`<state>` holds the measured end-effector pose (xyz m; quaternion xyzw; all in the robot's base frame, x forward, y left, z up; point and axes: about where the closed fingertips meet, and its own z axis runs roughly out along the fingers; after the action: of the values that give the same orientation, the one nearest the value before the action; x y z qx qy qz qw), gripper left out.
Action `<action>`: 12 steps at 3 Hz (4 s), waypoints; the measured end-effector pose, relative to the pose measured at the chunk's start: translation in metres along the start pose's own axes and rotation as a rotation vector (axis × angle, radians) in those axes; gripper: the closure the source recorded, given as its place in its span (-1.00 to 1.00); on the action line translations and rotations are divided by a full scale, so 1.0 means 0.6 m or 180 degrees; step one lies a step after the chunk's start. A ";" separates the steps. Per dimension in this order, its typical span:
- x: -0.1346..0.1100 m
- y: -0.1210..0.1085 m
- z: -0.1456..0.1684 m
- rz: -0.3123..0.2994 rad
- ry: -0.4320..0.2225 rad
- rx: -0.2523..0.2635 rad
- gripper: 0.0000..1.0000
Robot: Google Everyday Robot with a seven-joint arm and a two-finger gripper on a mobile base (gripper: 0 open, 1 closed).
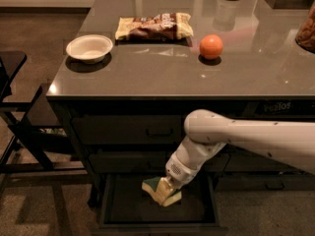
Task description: Place sponge into bottom drawer
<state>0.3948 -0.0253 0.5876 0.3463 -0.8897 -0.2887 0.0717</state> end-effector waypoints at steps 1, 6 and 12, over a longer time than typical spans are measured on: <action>0.013 -0.021 0.087 0.0227 0.0135 -0.0176 1.00; 0.025 -0.178 0.357 0.1376 -0.0305 -0.1035 1.00; -0.063 -0.315 0.381 0.1965 -0.1089 -0.0612 1.00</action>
Offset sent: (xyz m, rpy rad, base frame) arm -0.0124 0.0096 -0.0401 -0.0075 0.0743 -0.0262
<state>0.4568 -0.0067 0.2953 -0.0001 -0.9202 -0.3895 0.0379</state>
